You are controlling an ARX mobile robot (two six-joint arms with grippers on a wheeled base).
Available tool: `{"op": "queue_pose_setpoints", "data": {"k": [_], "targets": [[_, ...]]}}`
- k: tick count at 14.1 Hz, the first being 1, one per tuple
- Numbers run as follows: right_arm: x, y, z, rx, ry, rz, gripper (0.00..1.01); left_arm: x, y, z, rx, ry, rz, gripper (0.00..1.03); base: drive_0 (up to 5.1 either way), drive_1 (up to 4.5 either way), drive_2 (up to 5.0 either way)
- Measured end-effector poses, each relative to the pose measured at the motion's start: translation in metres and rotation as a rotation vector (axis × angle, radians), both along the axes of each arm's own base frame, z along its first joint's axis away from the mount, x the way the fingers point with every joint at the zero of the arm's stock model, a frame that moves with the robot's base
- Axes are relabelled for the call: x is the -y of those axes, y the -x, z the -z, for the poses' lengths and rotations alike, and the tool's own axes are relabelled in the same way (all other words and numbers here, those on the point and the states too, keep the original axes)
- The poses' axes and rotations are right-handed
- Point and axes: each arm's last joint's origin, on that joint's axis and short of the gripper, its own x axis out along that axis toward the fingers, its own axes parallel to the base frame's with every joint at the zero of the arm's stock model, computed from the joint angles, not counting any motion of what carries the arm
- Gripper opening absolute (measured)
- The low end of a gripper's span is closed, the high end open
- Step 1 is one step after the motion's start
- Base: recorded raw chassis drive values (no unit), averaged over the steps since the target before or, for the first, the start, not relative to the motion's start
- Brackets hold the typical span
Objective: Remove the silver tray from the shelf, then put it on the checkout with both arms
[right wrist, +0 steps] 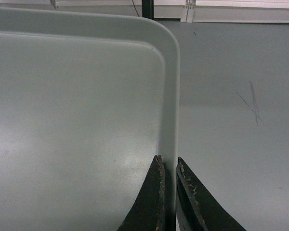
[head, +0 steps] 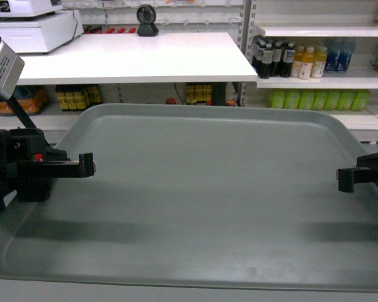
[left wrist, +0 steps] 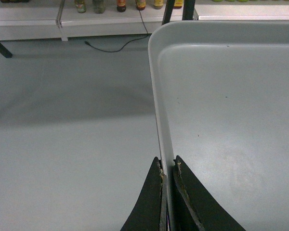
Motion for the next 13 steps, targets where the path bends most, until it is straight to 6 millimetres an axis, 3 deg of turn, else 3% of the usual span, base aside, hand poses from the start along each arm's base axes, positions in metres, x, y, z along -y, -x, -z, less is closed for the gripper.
{"op": "queue_pose_setpoints", "data": {"k": [13], "targets": [[-0.0018,0.0002,0.0000,0.001,-0.001,-0.007,0.03,-0.0012,-0.0002,0.0003,-0.004,-0.002,-0.005,0.03,-4.9,2.50,2.5]]}}
